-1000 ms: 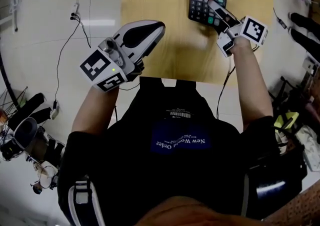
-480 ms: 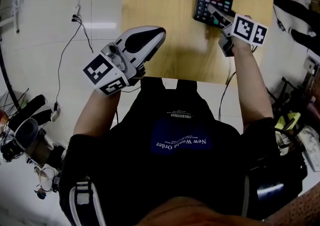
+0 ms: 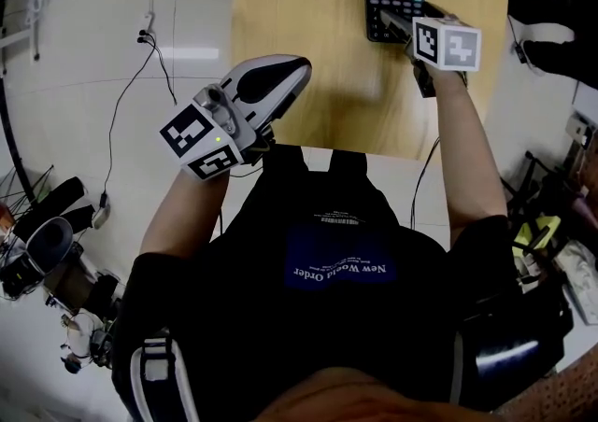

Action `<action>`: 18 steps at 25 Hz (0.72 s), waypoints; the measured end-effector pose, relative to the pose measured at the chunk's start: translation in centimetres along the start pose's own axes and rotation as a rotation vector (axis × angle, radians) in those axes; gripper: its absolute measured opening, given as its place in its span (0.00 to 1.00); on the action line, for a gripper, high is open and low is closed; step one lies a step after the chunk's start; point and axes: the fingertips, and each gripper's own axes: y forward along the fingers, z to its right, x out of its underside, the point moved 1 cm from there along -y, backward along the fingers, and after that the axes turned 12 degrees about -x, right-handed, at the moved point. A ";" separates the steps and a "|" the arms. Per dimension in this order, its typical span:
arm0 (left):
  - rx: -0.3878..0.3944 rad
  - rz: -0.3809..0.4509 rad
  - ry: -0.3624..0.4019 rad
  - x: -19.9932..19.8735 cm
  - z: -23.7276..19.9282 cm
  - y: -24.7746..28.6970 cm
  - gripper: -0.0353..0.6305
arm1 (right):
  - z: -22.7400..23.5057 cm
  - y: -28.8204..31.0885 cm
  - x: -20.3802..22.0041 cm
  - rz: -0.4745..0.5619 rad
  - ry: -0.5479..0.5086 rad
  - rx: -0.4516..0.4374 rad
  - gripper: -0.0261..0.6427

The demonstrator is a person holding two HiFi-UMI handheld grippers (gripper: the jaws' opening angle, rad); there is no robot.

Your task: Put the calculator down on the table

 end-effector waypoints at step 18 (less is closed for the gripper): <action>-0.014 0.089 0.110 -6.5 5.4 -3.7 0.06 | -8.7 -18.1 -6.9 0.503 -0.022 -0.376 0.61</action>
